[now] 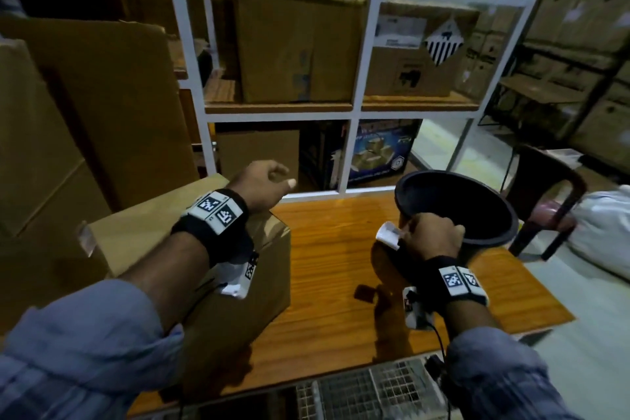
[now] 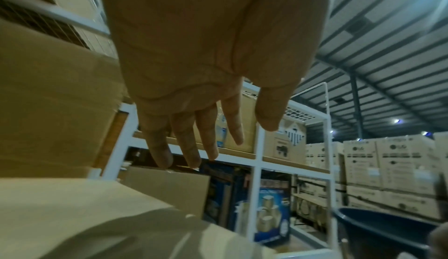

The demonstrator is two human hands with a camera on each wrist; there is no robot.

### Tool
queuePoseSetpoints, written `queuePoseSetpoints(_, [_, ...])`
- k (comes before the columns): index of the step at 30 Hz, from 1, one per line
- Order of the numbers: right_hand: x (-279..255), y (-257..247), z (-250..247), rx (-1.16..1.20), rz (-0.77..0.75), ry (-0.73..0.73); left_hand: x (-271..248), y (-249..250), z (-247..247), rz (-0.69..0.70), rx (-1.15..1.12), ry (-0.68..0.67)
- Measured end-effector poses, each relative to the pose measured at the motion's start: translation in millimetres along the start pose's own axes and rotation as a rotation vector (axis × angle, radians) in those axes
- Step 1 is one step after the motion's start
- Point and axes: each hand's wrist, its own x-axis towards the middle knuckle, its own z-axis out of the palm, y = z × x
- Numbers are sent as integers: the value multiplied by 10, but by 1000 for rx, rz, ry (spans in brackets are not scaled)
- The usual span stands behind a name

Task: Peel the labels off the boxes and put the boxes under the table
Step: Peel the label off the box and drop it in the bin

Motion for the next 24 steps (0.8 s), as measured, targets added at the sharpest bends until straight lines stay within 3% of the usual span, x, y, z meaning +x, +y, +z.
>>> queuePoseSetpoints(5, [-167,-8,-25,124,-106,-6,9,277,255,29,-104,-16])
queuePoseSetpoints(13, [-628,30,-205,374,-257,-228,115,620,970,-84,-120,-215])
queuePoseSetpoints(17, [-765,123,-297,464,-329,-303,135,520,1360,-117,-83,-330])
queuePoseSetpoints(20, [-772,203,-387,548,-370,-396,486,147,1746,-192,-135,-355])
queuePoseSetpoints(22, [-725,268,-452,624,-385,-407,416,182,1661,-220,-218,-388])
queuePoseSetpoints(24, [-632,318,-482,699,-336,-330,264,260,1501,-236,-262,-398])
